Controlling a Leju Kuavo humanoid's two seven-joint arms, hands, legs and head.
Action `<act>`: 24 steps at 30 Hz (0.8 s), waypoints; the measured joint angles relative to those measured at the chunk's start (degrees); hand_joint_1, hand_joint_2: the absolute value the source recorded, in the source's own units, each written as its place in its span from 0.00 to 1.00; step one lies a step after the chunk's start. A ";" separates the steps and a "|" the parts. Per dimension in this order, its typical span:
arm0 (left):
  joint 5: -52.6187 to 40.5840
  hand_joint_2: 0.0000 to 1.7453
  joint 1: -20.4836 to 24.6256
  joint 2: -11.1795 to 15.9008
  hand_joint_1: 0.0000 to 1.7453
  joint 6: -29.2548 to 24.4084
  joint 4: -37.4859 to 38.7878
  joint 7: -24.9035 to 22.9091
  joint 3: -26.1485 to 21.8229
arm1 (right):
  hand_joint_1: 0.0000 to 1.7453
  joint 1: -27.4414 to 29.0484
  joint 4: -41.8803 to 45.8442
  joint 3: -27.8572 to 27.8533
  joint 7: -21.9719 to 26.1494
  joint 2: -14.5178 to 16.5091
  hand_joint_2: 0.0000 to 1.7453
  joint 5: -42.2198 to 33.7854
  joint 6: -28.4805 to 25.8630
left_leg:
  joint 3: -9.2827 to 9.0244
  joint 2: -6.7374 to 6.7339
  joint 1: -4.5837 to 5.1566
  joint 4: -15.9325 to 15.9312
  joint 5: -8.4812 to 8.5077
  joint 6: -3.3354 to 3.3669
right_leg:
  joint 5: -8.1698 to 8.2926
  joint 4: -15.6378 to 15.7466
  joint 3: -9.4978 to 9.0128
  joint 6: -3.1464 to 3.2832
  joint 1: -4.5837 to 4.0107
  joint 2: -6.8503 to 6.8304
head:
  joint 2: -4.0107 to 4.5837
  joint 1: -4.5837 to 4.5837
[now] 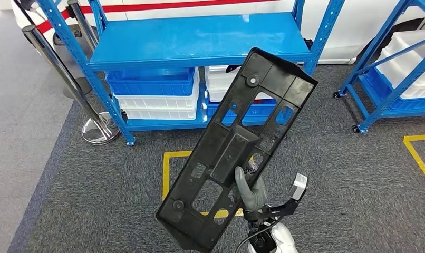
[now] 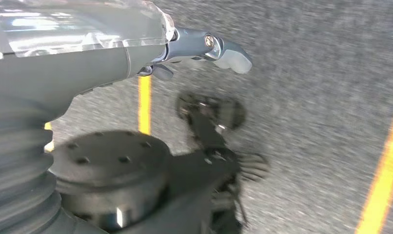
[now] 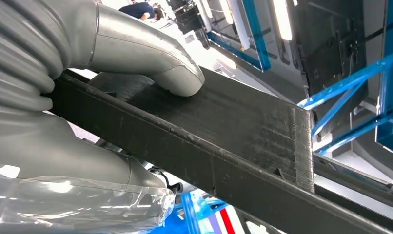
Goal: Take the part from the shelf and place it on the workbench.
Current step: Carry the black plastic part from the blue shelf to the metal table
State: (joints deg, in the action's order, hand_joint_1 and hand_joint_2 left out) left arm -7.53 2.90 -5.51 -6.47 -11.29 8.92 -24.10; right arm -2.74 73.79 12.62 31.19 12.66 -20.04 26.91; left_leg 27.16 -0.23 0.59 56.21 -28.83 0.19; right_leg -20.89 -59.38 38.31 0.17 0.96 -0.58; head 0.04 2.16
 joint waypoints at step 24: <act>-5.42 1.00 -0.46 2.05 0.00 1.42 -0.01 4.72 0.47 | 1.00 2.62 1.30 -1.93 0.67 0.18 1.00 1.96 -2.22 | 11.01 0.19 -1.28 13.21 0.66 -2.61 | -6.40 0.68 -6.49 2.16 -0.23 3.36 | 0.00 0.02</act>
State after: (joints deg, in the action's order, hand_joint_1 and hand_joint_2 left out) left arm -12.96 2.45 -3.45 -5.05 -11.30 13.64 -23.63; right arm -0.11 75.09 10.69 31.86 12.84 -18.09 24.68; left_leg 38.17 -0.05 -0.69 69.42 -28.17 -2.42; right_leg -27.29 -58.70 31.82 2.32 0.73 2.79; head 0.04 2.18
